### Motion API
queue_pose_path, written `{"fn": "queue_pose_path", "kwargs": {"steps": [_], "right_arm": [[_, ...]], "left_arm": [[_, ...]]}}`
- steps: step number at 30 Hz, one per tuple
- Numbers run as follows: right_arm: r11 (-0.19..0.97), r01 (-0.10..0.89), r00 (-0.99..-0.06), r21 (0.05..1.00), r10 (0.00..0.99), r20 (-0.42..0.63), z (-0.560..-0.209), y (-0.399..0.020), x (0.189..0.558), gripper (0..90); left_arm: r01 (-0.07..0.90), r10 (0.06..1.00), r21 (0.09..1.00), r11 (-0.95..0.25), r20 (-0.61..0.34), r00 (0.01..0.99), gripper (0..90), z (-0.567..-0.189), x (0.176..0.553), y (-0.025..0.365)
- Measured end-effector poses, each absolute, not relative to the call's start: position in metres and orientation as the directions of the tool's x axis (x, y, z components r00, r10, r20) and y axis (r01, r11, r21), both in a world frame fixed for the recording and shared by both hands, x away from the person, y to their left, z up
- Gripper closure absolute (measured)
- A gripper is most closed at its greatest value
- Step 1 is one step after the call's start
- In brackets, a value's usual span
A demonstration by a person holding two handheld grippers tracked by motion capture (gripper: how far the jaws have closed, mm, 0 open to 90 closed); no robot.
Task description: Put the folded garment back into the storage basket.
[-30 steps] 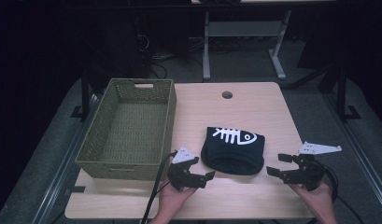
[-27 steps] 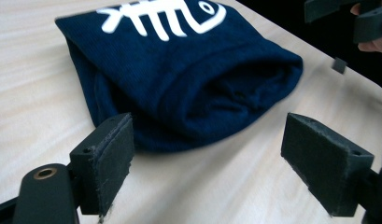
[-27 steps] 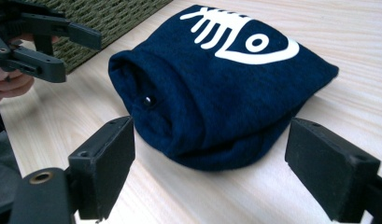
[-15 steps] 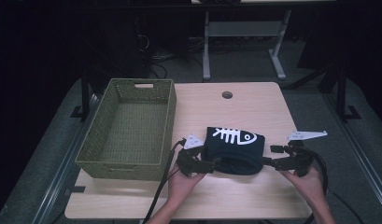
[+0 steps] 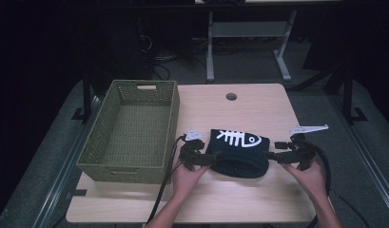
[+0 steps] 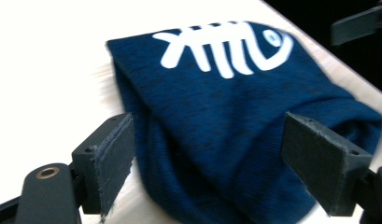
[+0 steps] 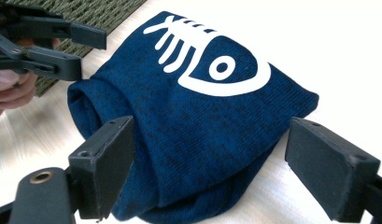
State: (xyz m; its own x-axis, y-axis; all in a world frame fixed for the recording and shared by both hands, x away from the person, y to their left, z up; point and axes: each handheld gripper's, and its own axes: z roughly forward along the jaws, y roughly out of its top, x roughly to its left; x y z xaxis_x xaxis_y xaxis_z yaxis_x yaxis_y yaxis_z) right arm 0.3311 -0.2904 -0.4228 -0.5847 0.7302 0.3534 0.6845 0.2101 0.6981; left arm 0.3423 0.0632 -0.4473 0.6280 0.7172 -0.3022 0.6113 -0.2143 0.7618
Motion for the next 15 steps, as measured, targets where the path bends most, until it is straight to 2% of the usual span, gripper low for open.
{"fn": "queue_pose_path", "kwargs": {"steps": [9, 15], "right_arm": [[0.197, 0.722, -0.550, 0.663, 0.745, 0.378, -0.436, -0.286, 0.347, 16.0], [0.181, 0.753, -0.520, 0.632, 0.753, 0.404, -0.447, -0.288, 0.357, 20.0]], "left_arm": [[0.652, 0.725, 0.734, -0.189, -0.343, 0.597, 18.9, -0.453, 0.358, 0.059], [0.672, 0.733, 0.718, -0.184, -0.356, 0.580, 19.3, -0.461, 0.365, 0.056]]}}
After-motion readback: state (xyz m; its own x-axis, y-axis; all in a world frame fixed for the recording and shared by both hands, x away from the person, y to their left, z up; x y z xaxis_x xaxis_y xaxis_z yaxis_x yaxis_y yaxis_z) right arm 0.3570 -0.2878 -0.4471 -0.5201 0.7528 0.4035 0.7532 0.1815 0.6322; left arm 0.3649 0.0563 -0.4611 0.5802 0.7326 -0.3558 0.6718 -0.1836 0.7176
